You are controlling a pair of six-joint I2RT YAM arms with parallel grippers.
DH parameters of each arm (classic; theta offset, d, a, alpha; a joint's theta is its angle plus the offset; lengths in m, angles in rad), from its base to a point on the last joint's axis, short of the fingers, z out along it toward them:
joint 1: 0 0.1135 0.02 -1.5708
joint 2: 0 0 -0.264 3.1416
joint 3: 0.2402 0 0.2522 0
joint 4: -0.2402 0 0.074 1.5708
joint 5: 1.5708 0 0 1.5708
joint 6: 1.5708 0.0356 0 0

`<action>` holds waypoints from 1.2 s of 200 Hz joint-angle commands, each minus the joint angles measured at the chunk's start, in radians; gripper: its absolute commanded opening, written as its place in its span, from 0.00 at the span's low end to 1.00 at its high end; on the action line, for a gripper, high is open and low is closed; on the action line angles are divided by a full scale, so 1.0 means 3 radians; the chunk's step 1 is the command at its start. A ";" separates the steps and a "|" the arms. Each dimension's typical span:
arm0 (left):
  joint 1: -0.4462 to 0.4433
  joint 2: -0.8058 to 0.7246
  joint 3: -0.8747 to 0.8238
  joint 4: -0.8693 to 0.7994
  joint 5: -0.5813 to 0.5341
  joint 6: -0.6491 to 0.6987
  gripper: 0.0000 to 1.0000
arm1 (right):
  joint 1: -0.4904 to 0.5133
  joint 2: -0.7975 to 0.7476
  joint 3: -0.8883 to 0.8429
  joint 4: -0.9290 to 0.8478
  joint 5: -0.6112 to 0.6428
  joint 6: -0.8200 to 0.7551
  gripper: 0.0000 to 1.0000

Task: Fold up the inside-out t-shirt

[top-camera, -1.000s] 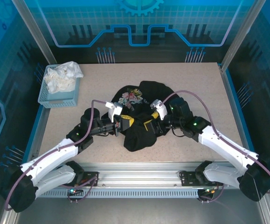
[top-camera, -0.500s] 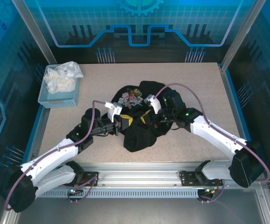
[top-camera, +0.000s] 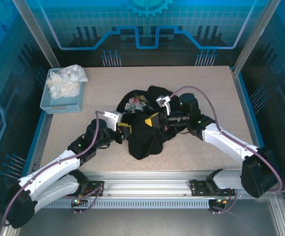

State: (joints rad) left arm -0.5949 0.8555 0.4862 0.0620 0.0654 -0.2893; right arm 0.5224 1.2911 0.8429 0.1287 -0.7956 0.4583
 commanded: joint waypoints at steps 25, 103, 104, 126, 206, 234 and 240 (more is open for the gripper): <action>-0.0118 -0.0501 -0.0059 0.0059 0.0326 -0.0112 0.46 | -0.0010 0.0006 0.0082 -0.0125 -0.0124 -0.0198 0.01; -0.0119 0.0211 0.0409 -0.0156 0.0453 0.0472 0.59 | -0.0051 -0.0033 0.0403 -0.1458 -0.0071 -0.1246 0.02; -0.0119 0.0219 0.0409 -0.0156 0.0452 0.0478 0.59 | -0.0050 -0.0034 0.0402 -0.1457 -0.0072 -0.1246 0.02; -0.0119 0.0364 0.0464 -0.0179 0.0436 0.0613 0.63 | -0.0059 -0.0063 0.0398 -0.1480 -0.0079 -0.1276 0.02; -0.0123 0.0863 0.0720 -0.0120 0.0742 0.0765 0.68 | -0.0090 -0.0086 0.0419 -0.1558 -0.0052 -0.1332 0.02; -0.0123 0.1062 0.0826 -0.0125 0.0821 0.0821 0.66 | -0.0090 -0.0112 0.0426 -0.1595 -0.0042 -0.1353 0.02; -0.0124 0.1099 0.0850 -0.0125 0.0801 0.0817 0.64 | -0.0090 -0.0118 0.0422 -0.1602 -0.0038 -0.1363 0.02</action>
State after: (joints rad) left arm -0.6258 1.1481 0.6949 0.0116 0.2684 -0.0765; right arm 0.5064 1.2869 0.9390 -0.3214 -0.7933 0.0761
